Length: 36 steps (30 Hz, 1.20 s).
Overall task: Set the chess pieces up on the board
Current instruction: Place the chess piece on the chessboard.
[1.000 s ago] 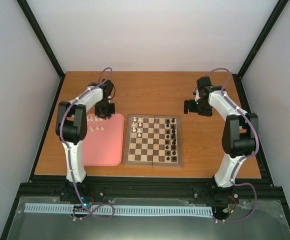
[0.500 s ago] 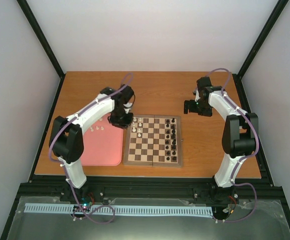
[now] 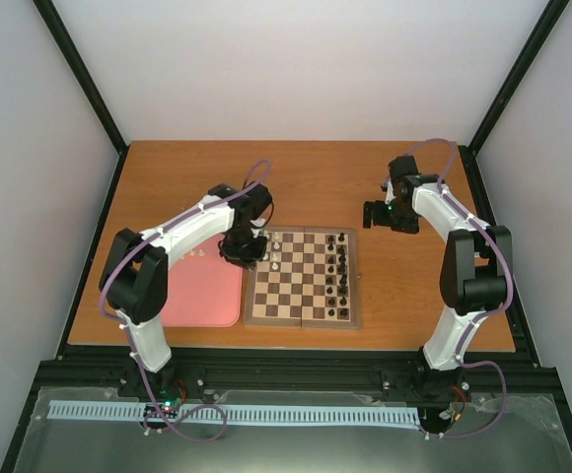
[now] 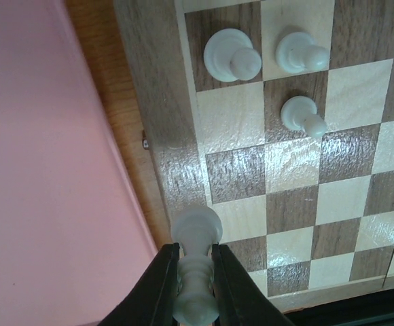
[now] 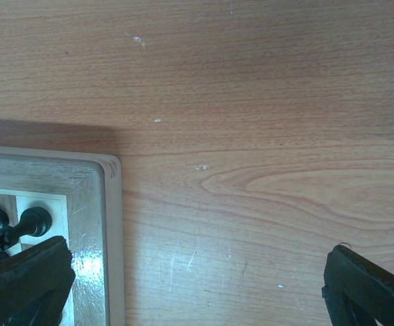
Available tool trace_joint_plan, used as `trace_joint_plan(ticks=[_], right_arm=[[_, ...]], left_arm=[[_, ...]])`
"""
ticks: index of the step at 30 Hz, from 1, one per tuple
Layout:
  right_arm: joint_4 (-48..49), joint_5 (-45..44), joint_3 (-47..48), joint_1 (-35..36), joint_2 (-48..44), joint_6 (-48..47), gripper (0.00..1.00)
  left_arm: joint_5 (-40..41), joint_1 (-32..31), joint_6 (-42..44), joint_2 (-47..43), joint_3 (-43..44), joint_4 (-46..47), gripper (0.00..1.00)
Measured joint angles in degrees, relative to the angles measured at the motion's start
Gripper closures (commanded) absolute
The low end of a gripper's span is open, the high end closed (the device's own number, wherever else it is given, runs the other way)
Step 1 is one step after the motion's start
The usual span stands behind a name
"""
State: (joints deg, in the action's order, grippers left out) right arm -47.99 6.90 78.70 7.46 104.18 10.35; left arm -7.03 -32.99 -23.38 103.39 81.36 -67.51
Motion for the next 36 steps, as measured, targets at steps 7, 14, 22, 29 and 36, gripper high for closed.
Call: trace_joint_plan(ticks=[7,14,22,29,36], right_arm=[[0.0,0.0,0.0,0.0,0.0,0.0,0.00],[0.1,0.0,0.0,0.0,0.0,0.0,0.00],[0.1,0.0,0.0,-0.1,0.0,0.0,0.00],[0.1,0.0,0.0,-0.5,0.0,0.0,0.00],[0.2,0.0,0.0,-0.9,0.0,0.0,0.00]], left_arm=[[-0.1,-0.9,-0.4,2.8,0.5,1.2,0.92],[-0.1,-1.3,-0.4,6.2,2.6,2.0,0.92],[0.0,-1.4,-0.4,8.5,5.9,2.1,0.92],[0.0,-1.4,-0.4,9.9,6.7,2.1,0.92],[0.0,-1.4,-0.4,10.6,6.7,2.1,0.92]])
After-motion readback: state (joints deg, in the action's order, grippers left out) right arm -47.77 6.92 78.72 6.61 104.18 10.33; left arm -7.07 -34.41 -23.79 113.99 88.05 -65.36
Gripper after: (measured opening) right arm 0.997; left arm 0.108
